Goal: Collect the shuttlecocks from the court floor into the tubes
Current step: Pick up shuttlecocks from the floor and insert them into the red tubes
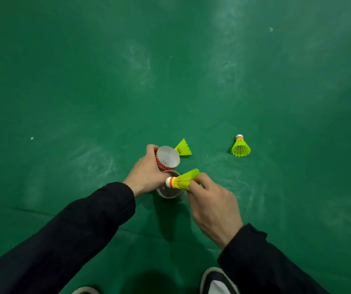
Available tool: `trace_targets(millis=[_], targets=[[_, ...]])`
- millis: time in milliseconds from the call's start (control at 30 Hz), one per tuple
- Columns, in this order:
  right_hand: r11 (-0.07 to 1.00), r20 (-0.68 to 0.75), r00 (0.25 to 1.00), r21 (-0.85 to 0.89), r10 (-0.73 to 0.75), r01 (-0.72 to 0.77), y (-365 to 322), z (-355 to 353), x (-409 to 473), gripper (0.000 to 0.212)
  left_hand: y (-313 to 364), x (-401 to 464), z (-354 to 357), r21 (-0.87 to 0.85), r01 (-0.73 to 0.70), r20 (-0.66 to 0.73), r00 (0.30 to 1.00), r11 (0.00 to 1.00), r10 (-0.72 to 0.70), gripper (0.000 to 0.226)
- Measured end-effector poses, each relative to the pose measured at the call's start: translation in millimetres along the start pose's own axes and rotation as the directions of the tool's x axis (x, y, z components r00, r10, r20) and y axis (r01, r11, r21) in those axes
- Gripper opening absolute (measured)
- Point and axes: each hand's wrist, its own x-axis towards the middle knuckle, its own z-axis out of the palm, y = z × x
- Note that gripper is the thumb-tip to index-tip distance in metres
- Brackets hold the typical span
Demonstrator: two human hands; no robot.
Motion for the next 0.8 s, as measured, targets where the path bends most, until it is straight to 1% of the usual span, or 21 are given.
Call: trace_targets(millis=[33,133,233,333,400,467,533,567,633,667,700,733,800], targets=[[1.0,0.01,1.0,-0.023,0.016,-0.016,4.2,-3.2,-0.6,0.029,0.3,-0.6,3.3,-0.043,-0.039,0.02,0.999,0.998,0.04,0.095],[0.997,0.015,1.0,-0.078,0.024,-0.023,16.9,-9.9,-8.5,0.03,1.4,-2.2,14.4,-0.031,-0.131,0.038,0.99,0.991,0.132,0.099],[0.99,0.085,0.995,-0.132,0.055,-0.043,19.0,-13.9,-14.7,0.033,1.9,-4.1,20.5,-0.054,-0.125,0.097,0.987,0.991,0.13,0.103],[0.982,0.115,0.991,-0.184,0.069,-0.047,15.2,-14.5,-16.2,0.038,2.2,-6.3,22.9,-0.186,-0.108,0.164,0.977,0.977,0.139,0.099],[0.982,0.105,0.993,-0.185,0.051,-0.031,14.4,-15.2,-13.7,0.031,3.3,-6.5,22.7,-0.243,-0.101,0.209,0.966,0.965,0.154,0.091],[0.976,0.102,0.995,-0.218,0.014,0.009,12.9,-14.6,-11.0,0.018,3.1,-6.8,21.4,-0.227,-0.115,0.24,0.956,0.967,0.17,0.088],[0.965,0.137,0.99,-0.253,-0.033,0.067,8.9,-14.0,-9.2,0.006,3.0,-9.4,20.6,-0.224,-0.122,0.247,0.953,0.967,0.177,0.084],[0.961,0.167,0.984,-0.259,-0.055,0.098,5.3,-13.4,-8.7,0.004,1.3,-10.1,21.7,-0.222,-0.123,0.239,0.955,0.967,0.177,0.082],[0.955,0.24,0.967,-0.257,-0.086,0.149,-3.2,-10.5,-8.2,0.005,-1.6,-13.6,24.0,-0.165,-0.138,0.208,0.963,0.977,0.172,0.08],[0.957,0.275,0.958,-0.244,-0.087,0.157,-6.4,-9.0,-8.4,0.009,-2.5,-16.2,25.5,-0.134,-0.152,0.2,0.964,0.979,0.177,0.08],[0.963,0.3,0.951,-0.222,-0.079,0.151,-8.4,-9.1,-8.8,0.02,-3.8,-18.1,27.2,-0.125,-0.165,0.191,0.964,0.978,0.187,0.079],[0.971,0.314,0.946,-0.19,-0.076,0.142,-9.2,-9.8,-9.2,0.031,-3.4,-20.7,27.4,-0.135,-0.172,0.18,0.964,0.976,0.195,0.077],[0.985,0.347,0.934,-0.112,-0.085,0.131,-7.7,-11.8,-10.2,0.045,-5.8,-21.7,28.1,-0.184,-0.161,0.149,0.97,0.97,0.19,0.068]])
